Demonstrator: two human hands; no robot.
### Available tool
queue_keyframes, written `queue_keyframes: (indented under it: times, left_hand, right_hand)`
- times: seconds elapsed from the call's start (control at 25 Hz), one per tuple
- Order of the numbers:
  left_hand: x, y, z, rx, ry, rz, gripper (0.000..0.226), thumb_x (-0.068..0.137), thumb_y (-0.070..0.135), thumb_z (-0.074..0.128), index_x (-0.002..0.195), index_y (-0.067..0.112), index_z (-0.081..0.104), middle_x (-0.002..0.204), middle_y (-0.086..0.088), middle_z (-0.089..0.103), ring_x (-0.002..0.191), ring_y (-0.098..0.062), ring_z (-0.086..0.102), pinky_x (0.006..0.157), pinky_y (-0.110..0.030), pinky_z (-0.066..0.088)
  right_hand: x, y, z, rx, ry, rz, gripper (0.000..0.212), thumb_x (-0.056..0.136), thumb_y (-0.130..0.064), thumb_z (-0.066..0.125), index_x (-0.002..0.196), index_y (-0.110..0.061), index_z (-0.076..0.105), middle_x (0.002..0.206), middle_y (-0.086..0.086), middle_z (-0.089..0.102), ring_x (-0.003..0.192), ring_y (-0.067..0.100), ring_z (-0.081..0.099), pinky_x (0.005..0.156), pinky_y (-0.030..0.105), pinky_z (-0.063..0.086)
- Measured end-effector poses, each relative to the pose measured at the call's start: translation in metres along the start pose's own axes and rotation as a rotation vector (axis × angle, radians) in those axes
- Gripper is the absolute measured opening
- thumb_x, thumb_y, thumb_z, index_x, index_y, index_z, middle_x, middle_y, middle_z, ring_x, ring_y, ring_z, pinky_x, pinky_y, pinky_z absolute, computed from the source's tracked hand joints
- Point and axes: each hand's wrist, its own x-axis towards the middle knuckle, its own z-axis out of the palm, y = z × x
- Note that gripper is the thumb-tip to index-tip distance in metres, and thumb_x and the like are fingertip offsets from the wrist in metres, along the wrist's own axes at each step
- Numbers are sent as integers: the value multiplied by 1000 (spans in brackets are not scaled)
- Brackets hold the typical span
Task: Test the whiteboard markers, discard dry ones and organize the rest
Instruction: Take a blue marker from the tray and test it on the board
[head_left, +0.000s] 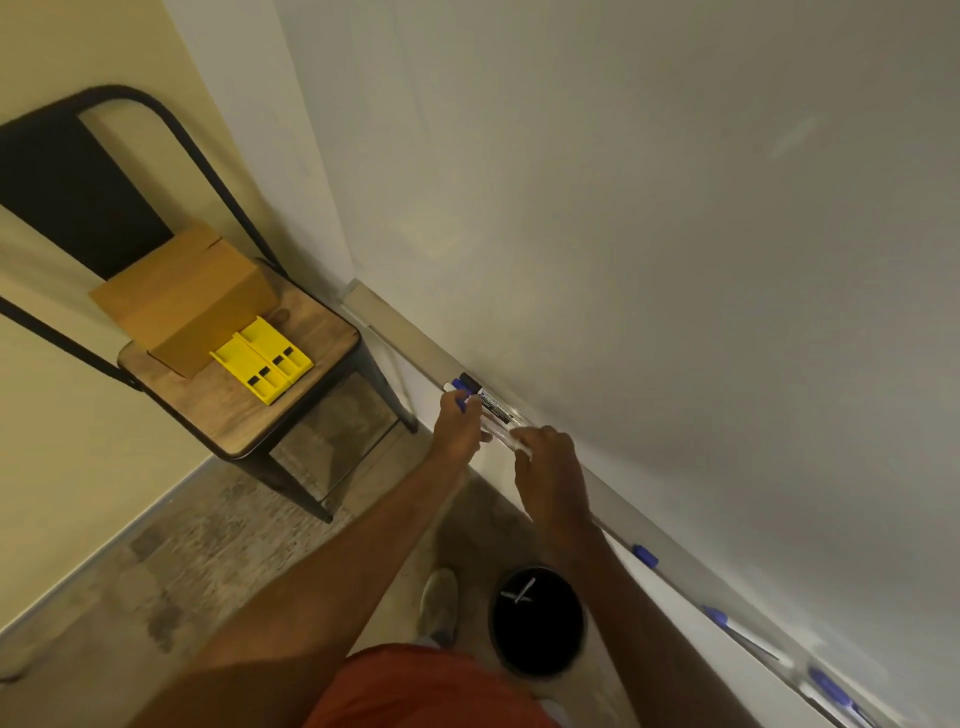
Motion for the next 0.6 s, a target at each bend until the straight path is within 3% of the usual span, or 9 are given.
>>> queue_keyframes:
  times: [0.2,0.36,0.6]
  left_hand:
    - [40,3,-10,411,147,246,46,101,16,60,144,10,45,139,-10,55,130,-29,51,108,-38,43]
    - [62,0,-18,651,49,361,53,98,15,64,147,8,43,151,-11,45,138,-30,41,115,-39,34]
    - [76,-18,-18,738,-7,417,46,97,12,64,140,10,50,144,-10,51,132,-29,44,112,-37,37]
  right_hand:
    - [38,-5,17,-36,13,-58,30,100,-8,60,130,-13,62,123,8,65,116,25,56,91,35,55]
    - [44,-8,39,-62,61,-96,29,96,-8,64,125,-8,62,116,12,67,109,28,58,85,43,59]
    - [47,-6,54,-144,22,-61,31,93,-10,63,123,-7,62,115,12,67,105,28,61,81,35,54]
